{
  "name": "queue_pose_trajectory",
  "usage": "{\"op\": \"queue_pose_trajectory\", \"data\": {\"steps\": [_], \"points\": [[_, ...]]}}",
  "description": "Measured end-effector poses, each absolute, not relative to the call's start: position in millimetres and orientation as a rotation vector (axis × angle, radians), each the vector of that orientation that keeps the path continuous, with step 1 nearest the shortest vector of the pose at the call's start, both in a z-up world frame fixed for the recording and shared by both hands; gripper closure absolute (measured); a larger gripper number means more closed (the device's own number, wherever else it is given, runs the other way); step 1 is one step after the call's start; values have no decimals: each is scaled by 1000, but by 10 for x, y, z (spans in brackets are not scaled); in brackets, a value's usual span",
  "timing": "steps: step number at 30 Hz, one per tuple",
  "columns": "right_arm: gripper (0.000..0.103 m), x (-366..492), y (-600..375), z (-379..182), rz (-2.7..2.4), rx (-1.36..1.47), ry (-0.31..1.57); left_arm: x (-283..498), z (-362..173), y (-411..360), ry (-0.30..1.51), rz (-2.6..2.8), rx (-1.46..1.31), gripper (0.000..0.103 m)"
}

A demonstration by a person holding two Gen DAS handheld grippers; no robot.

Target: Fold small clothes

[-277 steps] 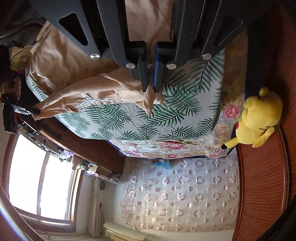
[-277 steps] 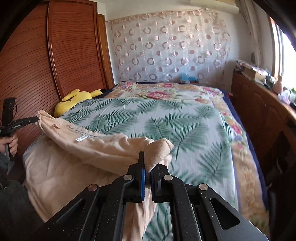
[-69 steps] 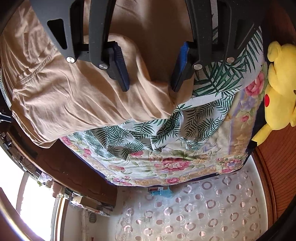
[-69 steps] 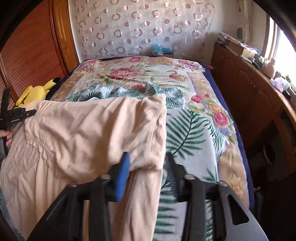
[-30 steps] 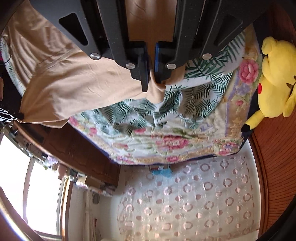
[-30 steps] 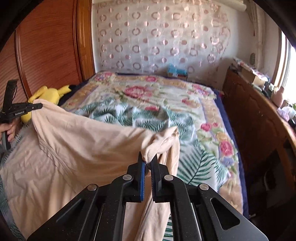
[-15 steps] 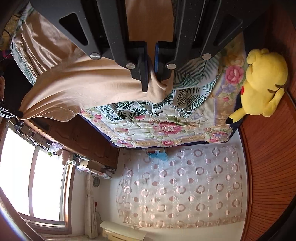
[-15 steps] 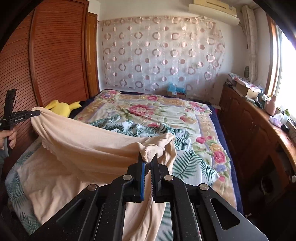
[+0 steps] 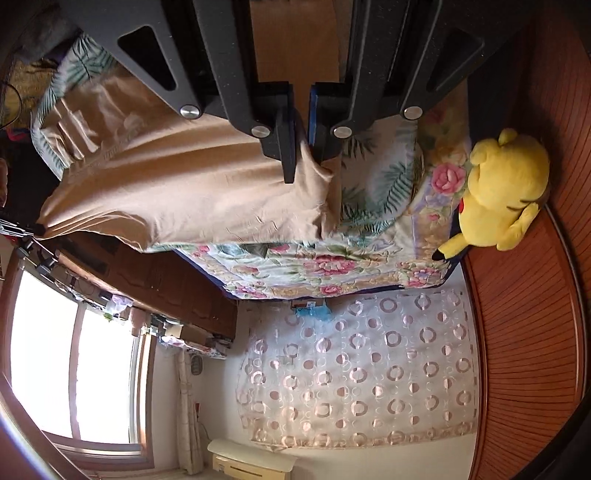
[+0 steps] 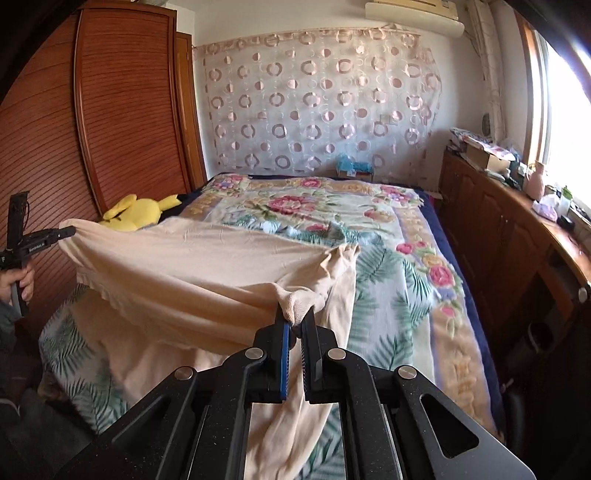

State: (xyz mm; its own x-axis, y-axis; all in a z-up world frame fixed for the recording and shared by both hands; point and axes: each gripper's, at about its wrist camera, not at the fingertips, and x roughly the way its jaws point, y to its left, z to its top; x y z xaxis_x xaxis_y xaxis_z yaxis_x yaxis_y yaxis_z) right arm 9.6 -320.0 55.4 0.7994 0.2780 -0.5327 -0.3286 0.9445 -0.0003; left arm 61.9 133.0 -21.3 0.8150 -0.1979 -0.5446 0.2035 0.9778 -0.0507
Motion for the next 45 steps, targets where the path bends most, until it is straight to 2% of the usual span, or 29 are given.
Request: {"op": "queue_pose_trajectory", "data": {"steps": [5, 8, 9, 11, 13, 14, 17, 18, 19, 20, 21, 23, 25, 31, 45], "points": [[98, -83, -3191, 295, 298, -81, 617, 490, -525, 1293, 639, -197, 23, 97], [98, -37, -3177, -7, 286, -39, 721, 520, -779, 1274, 704, -189, 47, 97], [98, -11, -3165, -76, 283, -38, 742, 533, -830, 1274, 720, -190, 43, 93], [90, 29, -3157, -176, 263, -46, 770, 541, -877, 1285, 737, -186, 39, 86], [83, 80, -3158, -197, 252, -54, 779, 549, -903, 1311, 743, -167, 50, 67], [78, 100, -3145, -186, 246, -60, 772, 560, -906, 1327, 741, -166, 48, 64], [75, 94, -3098, -161, 235, -89, 750, 585, -927, 1338, 762, -171, 29, 57], [74, 83, -3058, -126, 230, -97, 742, 591, -938, 1337, 764, -163, 33, 49], [69, 98, -3047, -102, 224, -102, 730, 588, -951, 1329, 763, -162, 33, 35], [57, 87, -3019, -80, 221, -104, 714, 596, -961, 1330, 762, -165, 26, 28], [53, 96, -2983, -82, 224, -102, 698, 596, -973, 1343, 761, -164, 18, 21], [45, 119, -2967, -97, 237, -83, 670, 590, -1011, 1352, 765, -158, 5, 21], [44, 132, -2952, -187, 252, -64, 666, 598, -1046, 1360, 773, -140, 4, 21], [44, 275, -2788, -578, 231, -146, 714, 622, -1141, 1385, 808, -107, 17, 21], [44, 423, -2776, -629, 248, -170, 757, 643, -1370, 1444, 887, -92, 9, 21]]}}
